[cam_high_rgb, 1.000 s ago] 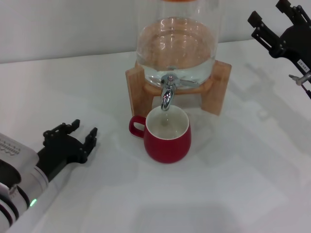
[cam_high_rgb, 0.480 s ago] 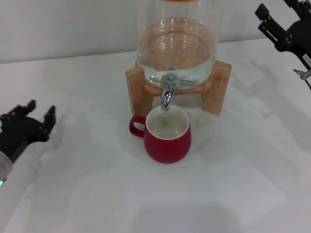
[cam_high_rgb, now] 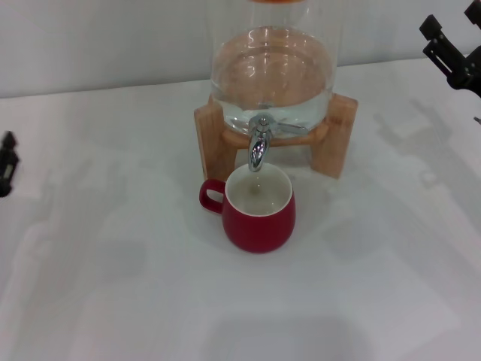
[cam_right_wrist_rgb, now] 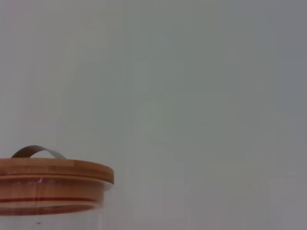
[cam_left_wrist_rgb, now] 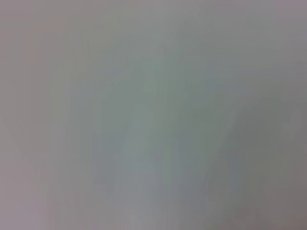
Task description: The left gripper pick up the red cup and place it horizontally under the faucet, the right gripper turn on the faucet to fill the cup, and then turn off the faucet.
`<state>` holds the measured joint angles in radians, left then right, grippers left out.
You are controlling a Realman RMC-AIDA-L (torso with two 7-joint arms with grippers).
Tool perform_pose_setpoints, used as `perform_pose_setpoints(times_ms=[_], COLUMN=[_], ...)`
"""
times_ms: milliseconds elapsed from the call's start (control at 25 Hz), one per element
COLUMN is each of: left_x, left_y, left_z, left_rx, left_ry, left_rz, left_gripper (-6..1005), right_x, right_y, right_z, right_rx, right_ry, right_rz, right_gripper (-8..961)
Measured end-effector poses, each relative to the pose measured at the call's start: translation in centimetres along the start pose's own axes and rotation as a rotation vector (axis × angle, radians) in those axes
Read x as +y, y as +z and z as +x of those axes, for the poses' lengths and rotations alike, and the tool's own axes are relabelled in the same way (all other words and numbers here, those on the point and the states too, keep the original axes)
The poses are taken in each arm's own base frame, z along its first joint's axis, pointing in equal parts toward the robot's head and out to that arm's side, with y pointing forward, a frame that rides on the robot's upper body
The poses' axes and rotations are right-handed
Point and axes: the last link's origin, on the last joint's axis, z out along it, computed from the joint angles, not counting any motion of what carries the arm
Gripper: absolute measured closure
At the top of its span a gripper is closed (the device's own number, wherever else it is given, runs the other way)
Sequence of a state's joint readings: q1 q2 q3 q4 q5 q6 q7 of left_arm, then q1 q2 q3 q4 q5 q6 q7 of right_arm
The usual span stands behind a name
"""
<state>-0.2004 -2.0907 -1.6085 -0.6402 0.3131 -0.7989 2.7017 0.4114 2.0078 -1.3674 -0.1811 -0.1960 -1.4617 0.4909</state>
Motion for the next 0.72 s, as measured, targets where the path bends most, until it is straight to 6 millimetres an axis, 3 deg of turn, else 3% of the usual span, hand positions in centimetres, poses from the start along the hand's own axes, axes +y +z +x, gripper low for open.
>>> perform_pose_setpoints(times_ms=[280, 720], left_x=[-2.0, -2.9], left_y=[-5.0, -9.6], left_z=[0.5, -1.5], left_rx=[0.237, 0.228], left_ry=[-0.038, -0.069], left_rz=[0.090, 0.211], left_gripper=[518, 518], right_x=[0.1, 3.4], right_y=[-0.9, -1.7], right_z=[0.2, 1.1], right_rx=[0.009, 0.074], right_ry=[0.066, 0.121], right_rz=[-0.004, -0.194], right_gripper=[114, 115])
